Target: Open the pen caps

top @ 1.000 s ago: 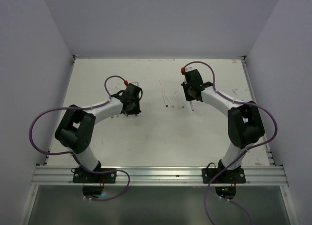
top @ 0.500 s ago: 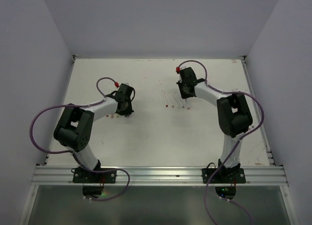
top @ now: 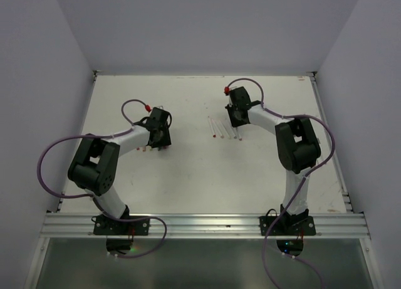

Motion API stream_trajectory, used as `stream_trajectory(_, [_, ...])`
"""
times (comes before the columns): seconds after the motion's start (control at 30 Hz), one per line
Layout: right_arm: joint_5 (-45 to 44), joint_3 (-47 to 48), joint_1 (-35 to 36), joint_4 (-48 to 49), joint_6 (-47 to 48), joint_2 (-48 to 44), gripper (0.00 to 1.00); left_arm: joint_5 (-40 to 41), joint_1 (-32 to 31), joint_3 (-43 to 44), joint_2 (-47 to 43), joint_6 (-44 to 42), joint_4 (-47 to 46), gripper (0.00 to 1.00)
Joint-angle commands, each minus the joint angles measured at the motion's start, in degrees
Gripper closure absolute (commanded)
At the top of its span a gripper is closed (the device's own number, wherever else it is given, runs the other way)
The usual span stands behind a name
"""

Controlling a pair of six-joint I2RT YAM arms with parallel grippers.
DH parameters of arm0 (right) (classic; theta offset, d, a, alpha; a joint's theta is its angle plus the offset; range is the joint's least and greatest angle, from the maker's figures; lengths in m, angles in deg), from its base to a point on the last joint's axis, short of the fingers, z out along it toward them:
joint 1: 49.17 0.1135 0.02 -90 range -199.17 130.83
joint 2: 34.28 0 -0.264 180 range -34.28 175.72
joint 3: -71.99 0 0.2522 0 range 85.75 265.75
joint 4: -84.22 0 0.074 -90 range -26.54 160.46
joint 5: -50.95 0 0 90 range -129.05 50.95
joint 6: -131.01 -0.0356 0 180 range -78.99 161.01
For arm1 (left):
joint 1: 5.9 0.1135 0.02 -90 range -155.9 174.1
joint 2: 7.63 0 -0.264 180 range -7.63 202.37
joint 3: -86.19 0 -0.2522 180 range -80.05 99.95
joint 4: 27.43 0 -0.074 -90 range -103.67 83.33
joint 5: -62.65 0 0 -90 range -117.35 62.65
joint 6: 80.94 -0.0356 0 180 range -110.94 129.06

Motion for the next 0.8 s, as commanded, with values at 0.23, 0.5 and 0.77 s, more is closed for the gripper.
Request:
stream_trajectory(0.23, [2.9,3.2,0.0,0.8,0.1,1.6,0.79,0.2,0.6,0.5,-3.5,-0.5,0.8,0.53])
stream_trajectory(0.5, [2.1,1.7,0.1,0.7,-0.3,-0.7,0.59,-2.0,0.6,3.7,-8.3,-0.3,2.5,0.45])
stream_trajectory(0.77, [-1.0,-2.5,-0.6,-0.1,-1.9,-11.6,0.49,-6.6,0.3,5.3,-15.6,-0.7,3.5,0.41])
